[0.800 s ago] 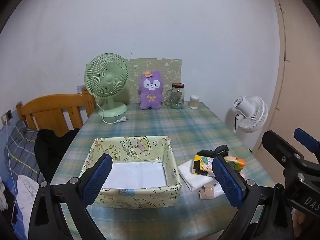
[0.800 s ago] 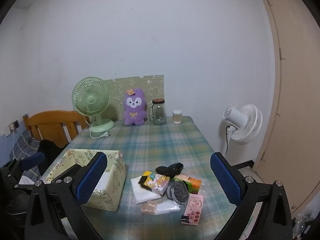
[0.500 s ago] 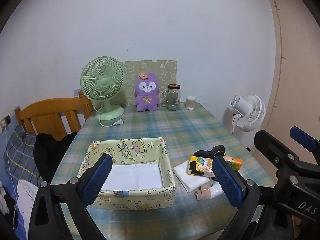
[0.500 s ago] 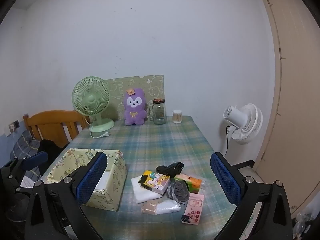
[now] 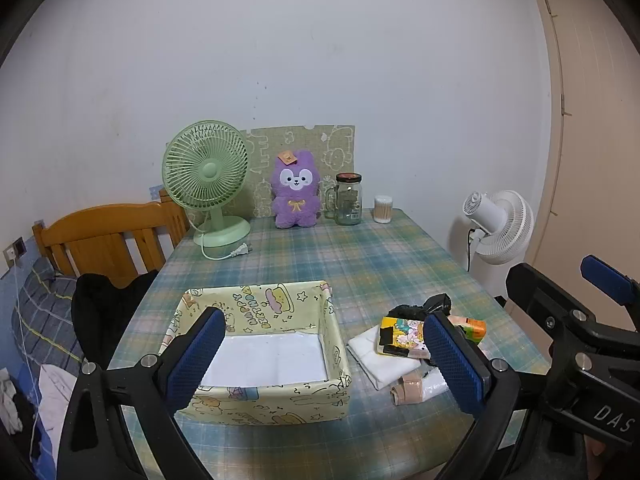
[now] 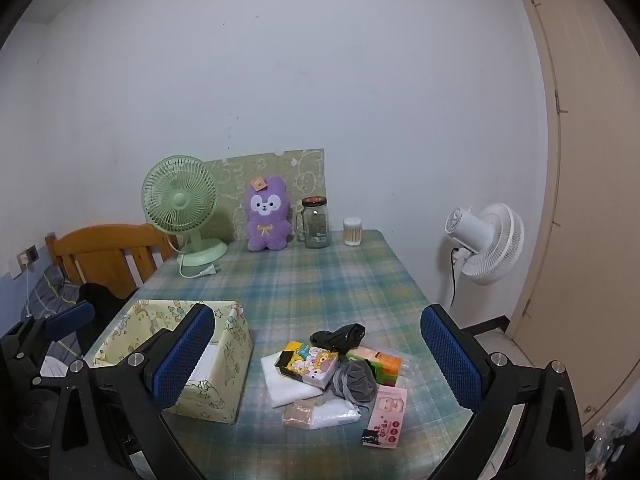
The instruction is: Organize soft objects
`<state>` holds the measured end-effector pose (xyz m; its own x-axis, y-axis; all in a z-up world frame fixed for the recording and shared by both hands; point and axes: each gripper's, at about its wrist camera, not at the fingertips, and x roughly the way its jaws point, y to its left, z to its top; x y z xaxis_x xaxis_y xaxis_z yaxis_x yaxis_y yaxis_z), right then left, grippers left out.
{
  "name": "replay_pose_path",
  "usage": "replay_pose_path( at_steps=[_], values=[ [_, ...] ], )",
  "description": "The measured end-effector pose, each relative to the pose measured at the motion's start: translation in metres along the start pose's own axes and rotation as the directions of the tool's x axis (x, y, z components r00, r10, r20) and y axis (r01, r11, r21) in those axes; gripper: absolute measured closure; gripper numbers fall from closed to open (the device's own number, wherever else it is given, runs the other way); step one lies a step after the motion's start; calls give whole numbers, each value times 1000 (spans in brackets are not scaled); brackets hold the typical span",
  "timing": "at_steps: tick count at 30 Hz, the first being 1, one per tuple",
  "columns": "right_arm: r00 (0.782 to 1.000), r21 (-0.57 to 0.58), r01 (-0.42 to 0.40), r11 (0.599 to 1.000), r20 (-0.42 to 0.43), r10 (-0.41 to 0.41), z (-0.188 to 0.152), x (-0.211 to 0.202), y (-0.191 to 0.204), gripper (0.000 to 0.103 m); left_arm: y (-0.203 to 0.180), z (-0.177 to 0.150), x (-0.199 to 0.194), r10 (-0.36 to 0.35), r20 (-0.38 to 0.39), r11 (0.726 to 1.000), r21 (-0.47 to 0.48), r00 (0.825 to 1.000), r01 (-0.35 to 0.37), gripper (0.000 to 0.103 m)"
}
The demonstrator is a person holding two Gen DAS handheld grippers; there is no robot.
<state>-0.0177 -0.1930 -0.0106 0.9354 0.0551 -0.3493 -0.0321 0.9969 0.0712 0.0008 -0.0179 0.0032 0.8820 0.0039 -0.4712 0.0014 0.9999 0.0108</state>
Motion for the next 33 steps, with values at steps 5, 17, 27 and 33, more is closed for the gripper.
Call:
replay_pose_path(
  at_steps=[5,17,27,33],
  values=[
    [1000,2,5,1000,1,-5,0,0,-1,0,1,0,0,-3,0,1000,2,1000,3,3],
    [1000,5,14,1000,5,-14,0,-3,-1,0,2,0,-1,-4,3,1000,0,1000,4,4],
    [1000,6,12,1000,5,-12,0,-3,-1,0,3,1,-1,-3,4,1000,2,1000,3,4],
    [1000,9,13,1000,6,-14,-1,-3,-1,0,4,3,-1,0,5,1000,1,1000,0,4]
  ],
)
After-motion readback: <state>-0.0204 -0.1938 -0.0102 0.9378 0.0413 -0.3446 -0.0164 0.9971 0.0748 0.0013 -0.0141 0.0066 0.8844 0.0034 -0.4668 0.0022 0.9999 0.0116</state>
